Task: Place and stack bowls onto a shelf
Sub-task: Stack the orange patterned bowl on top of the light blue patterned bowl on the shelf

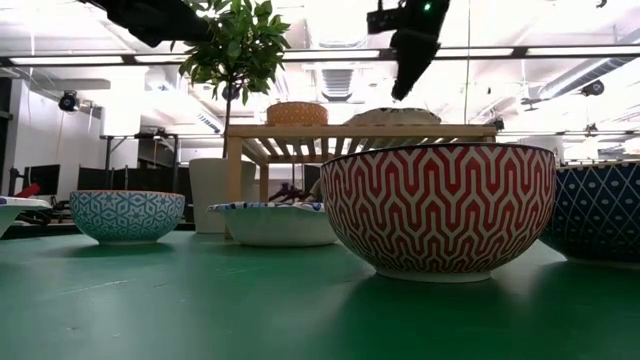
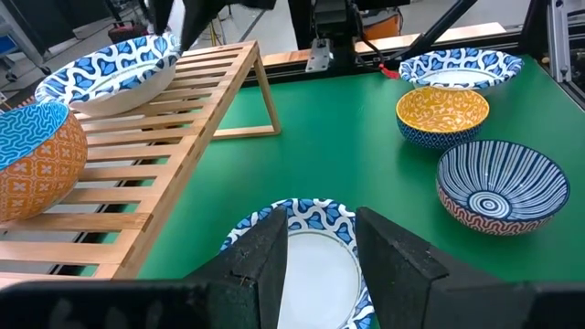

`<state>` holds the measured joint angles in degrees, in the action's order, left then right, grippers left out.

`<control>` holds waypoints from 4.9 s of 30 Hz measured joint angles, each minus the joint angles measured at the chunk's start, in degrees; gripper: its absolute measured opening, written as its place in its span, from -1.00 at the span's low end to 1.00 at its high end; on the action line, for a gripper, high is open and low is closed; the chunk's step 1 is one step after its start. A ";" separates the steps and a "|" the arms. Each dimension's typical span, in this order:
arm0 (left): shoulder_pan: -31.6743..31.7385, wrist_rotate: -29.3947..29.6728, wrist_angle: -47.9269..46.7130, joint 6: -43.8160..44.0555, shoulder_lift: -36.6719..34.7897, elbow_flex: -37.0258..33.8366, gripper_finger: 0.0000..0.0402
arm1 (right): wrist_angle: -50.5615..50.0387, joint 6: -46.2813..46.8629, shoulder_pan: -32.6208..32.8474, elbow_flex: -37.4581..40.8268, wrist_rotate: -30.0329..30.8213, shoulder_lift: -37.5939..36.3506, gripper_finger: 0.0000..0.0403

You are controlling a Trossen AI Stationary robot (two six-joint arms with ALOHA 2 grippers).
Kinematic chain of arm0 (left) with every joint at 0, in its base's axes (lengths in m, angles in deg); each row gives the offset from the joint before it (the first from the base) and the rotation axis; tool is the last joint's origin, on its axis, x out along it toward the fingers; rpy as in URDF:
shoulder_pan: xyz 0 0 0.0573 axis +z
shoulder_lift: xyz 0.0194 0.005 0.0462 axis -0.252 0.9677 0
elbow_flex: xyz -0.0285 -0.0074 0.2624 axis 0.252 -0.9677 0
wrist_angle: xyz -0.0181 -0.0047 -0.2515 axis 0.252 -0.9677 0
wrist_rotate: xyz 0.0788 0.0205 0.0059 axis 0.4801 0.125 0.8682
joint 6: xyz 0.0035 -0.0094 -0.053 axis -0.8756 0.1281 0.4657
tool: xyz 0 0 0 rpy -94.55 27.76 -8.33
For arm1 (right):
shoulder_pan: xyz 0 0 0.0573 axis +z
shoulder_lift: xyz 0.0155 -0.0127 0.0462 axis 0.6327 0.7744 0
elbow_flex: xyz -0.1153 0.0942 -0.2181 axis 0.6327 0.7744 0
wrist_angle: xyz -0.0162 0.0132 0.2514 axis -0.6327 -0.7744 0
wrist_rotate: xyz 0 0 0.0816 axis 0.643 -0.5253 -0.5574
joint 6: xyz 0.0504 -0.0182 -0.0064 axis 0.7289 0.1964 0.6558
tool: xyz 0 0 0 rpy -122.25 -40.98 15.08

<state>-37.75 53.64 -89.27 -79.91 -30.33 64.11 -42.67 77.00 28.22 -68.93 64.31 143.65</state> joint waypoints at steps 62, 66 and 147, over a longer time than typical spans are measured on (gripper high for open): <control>0.53 -13.02 -38.25 29.12 29.24 8.76 -0.43 | 44.33 13.27 37.26 41.07 -3.35 -22.25 -0.32; 0.96 -12.74 -35.23 29.55 29.32 7.02 -0.44 | 44.33 13.30 37.27 41.07 -3.35 -22.23 -0.32; 39.38 -20.00 -61.87 -30.95 45.13 73.96 -1.00 | 40.57 10.31 37.41 41.16 -3.33 -22.19 -0.32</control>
<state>1.63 33.63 -151.14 -110.86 14.80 138.08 -2.10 87.30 65.64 -27.78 60.98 121.46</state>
